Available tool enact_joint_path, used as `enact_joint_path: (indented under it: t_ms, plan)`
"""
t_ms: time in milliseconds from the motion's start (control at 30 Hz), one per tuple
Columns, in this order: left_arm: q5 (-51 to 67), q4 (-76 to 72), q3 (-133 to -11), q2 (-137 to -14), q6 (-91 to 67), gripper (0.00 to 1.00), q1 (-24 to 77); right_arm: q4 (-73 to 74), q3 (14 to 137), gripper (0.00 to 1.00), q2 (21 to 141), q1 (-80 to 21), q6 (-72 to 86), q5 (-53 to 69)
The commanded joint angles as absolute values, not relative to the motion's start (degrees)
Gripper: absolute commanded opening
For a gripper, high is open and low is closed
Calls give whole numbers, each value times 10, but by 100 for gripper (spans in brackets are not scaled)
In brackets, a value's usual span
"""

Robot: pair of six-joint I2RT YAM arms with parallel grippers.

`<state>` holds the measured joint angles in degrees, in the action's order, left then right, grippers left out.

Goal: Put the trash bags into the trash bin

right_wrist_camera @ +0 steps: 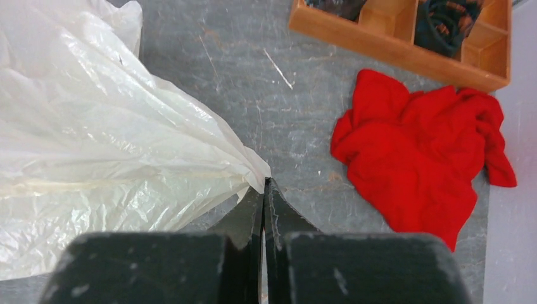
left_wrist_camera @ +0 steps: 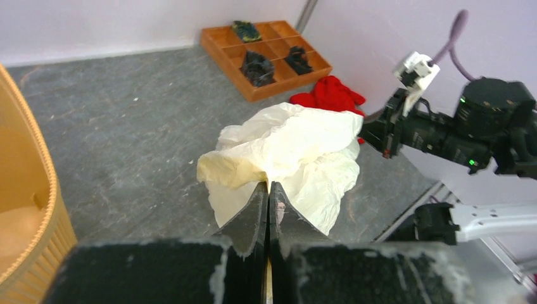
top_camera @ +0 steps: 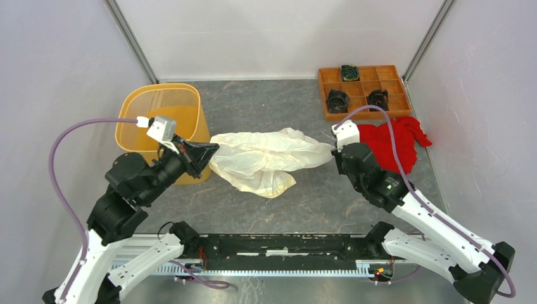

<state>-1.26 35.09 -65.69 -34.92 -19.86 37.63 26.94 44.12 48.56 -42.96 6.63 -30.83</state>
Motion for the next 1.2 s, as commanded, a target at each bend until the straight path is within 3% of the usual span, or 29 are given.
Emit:
enact_joint_path:
  t_ms: [0, 233, 433, 567, 733, 833, 967, 1033, 1067, 1167]
  plan:
    - [77, 360, -695, -338, -168, 2, 377, 312, 524, 0, 472, -427, 57, -279]
    - [164, 299, -635, -321, -233, 2, 377, 372, 613, 1, 421, -427, 64, -56]
    - [192, 215, -512, -310, -343, 2, 377, 407, 651, 0, 399, -428, 84, -1]
    - [97, 241, -461, -304, -424, 2, 377, 381, 652, 1, 416, -428, 104, -94]
    - [-22, 286, -384, -287, -574, 2, 377, 326, 704, 0, 558, -427, 81, -311]
    - [-19, 261, -335, -267, -616, 14, 377, 273, 754, 0, 687, -391, 44, -305]
    - [-40, 315, -334, -234, -611, 45, 377, 261, 846, 4, 860, -317, 33, -132]
    - [-62, 361, -351, -215, -594, 66, 377, 284, 909, 15, 927, -309, 9, -117]
    - [-71, 387, -360, -199, -585, 75, 377, 303, 946, 28, 963, -307, -10, -90]
    - [-82, 416, -385, -163, -554, 93, 377, 405, 1055, 48, 1035, -307, -34, -94]
